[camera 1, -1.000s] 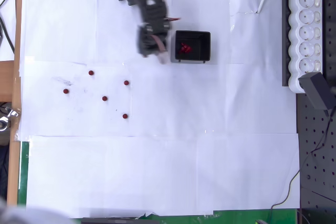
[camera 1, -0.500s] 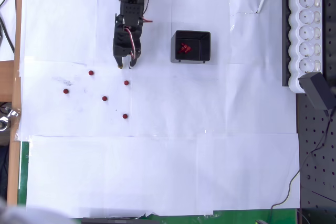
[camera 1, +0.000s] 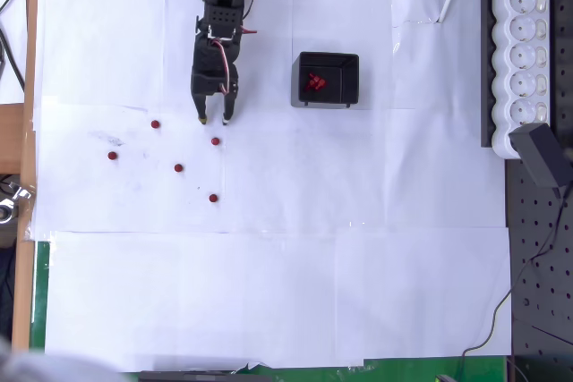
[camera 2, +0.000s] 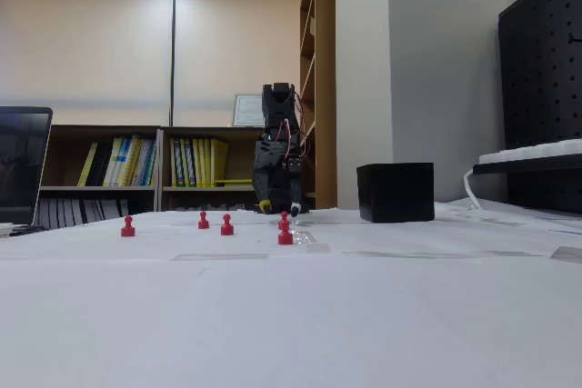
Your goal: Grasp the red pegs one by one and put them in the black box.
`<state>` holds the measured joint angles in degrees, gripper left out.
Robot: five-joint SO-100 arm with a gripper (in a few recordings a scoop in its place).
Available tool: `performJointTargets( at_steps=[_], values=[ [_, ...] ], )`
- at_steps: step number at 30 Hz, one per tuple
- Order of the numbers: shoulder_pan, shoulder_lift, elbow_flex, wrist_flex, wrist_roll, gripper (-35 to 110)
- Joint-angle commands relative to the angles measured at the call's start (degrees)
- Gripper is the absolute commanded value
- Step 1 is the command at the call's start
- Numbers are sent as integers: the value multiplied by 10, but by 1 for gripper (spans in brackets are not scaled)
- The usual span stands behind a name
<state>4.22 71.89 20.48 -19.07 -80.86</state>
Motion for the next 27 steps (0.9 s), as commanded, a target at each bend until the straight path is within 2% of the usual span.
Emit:
performJointTargets(
  at_steps=[1,10,22,27],
  values=[
    [8,23,5,-52,-14,14],
    [5,91,4,-144,-25,14],
    [-31,136,17,-151,-48,14],
    [-35,167,23,-190,-78,14]
  ],
)
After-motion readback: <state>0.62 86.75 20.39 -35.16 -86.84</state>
